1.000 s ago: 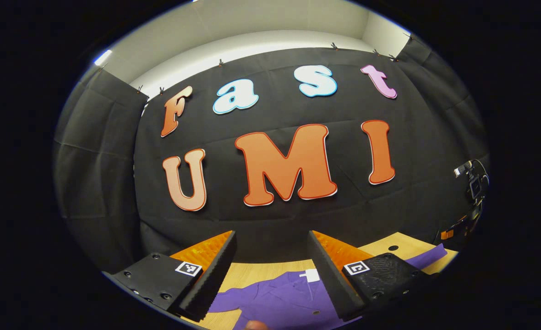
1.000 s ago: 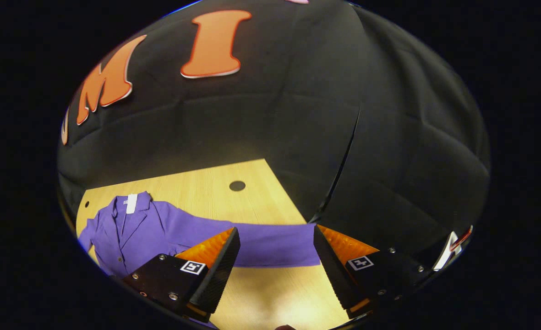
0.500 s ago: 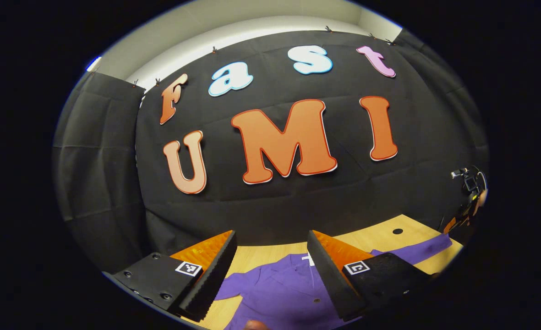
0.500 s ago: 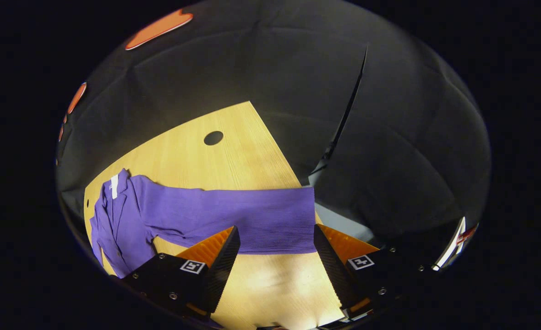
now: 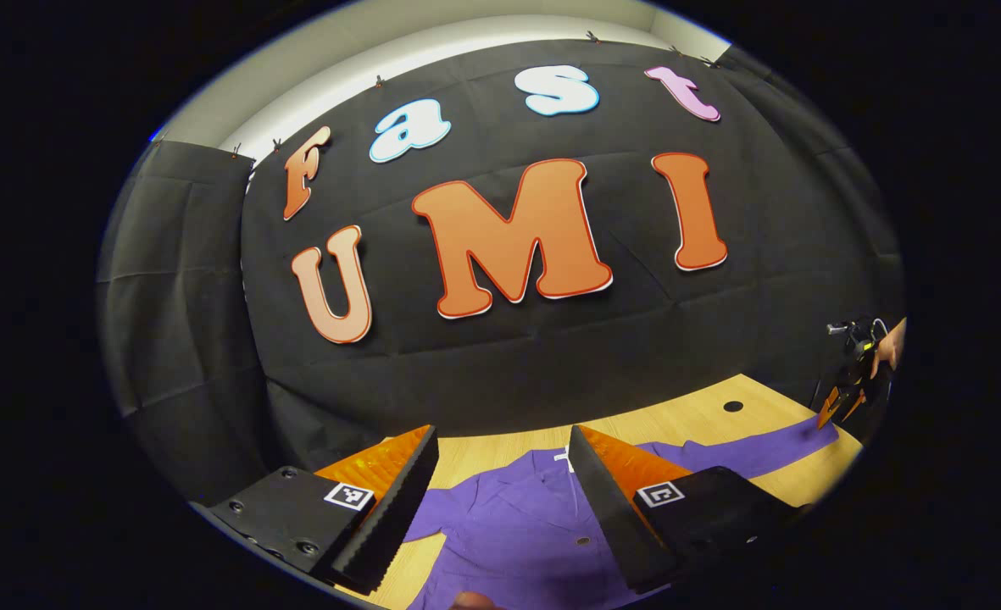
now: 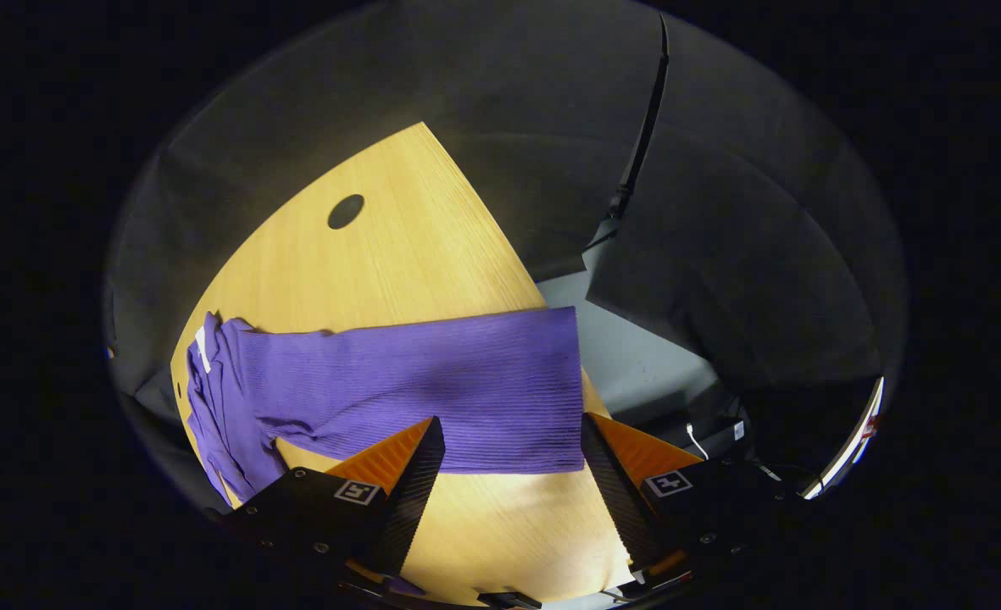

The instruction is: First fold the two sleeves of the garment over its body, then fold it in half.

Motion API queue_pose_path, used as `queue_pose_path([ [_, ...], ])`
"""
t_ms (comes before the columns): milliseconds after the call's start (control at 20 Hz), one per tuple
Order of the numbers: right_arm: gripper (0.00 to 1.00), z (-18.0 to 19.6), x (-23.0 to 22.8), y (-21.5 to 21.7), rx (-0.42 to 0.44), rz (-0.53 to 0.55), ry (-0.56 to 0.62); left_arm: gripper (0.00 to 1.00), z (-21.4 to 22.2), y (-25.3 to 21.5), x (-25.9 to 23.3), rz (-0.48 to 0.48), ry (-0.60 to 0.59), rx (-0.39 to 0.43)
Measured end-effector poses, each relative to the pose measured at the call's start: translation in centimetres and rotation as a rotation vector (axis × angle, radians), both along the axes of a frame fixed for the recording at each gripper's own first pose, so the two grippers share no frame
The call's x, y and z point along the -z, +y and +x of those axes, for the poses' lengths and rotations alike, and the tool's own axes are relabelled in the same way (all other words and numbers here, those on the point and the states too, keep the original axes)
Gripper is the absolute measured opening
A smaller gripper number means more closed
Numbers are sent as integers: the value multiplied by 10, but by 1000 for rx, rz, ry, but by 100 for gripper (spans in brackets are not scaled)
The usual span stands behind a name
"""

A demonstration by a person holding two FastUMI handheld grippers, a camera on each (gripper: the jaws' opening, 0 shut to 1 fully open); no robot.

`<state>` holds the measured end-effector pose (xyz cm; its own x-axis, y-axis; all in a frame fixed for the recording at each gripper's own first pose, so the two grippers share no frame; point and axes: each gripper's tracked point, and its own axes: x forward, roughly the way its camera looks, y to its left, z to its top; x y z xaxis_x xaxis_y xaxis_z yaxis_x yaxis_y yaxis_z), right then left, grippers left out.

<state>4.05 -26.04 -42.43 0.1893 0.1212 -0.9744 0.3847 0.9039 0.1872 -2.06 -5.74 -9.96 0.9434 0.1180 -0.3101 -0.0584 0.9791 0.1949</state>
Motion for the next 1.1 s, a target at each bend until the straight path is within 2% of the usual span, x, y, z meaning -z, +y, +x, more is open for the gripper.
queue_pose_path([
  [150, 97, -1, 17, -5, 8, 4, 49, 96, 1, -3, 2, 2, 15, -1],
  [250, 97, -4, 24, -1, -1, 7, 80, 100, 2, -5, 6, 9, 24, 2],
  [300, 97, -2, 25, -7, -16, -17, 76, 97, 2, -7, 7, 11, 29, 3],
  [450, 93, -1, 28, -8, -40, -61, 93, 97, 2, -10, 12, 11, 44, 4],
  [500, 93, -4, 28, -9, -71, -87, 105, 97, 2, -10, 14, 6, 52, 5],
  [550, 76, -2, 25, -8, -94, -97, 99, 97, 2, -10, 14, 3, 56, 7],
  [600, 81, -3, 25, -3, -114, -94, 100, 97, 2, -11, 13, 5, 55, 10],
  [650, 58, 0, 26, 4, -125, -92, 98, 97, 2, -11, 10, 12, 50, 12],
  [700, 62, 0, 25, 6, -127, -89, 96, 97, 2, -12, 9, 22, 44, 15],
  [800, 25, 4, 25, 6, -107, -83, 85, 97, 2, -14, 6, 30, 36, 20],
  [850, 17, 6, 24, 7, -87, -75, 77, 97, 1, -14, 5, 29, 35, 19],
  [900, 11, 5, 25, 9, -80, -66, 78, 100, 1, -13, 6, 28, 37, 17],
  [950, 5, 4, 24, 10, -83, -51, 73, 97, 1, -12, 5, 27, 38, 13],
  [1050, 4, 2, 17, 24, -69, 10, 69, 100, 0, -10, 5, 27, 34, 1],
  [1100, 4, 2, 12, 23, -69, 3, 50, 100, -2, -8, 5, 25, 27, -7],
])
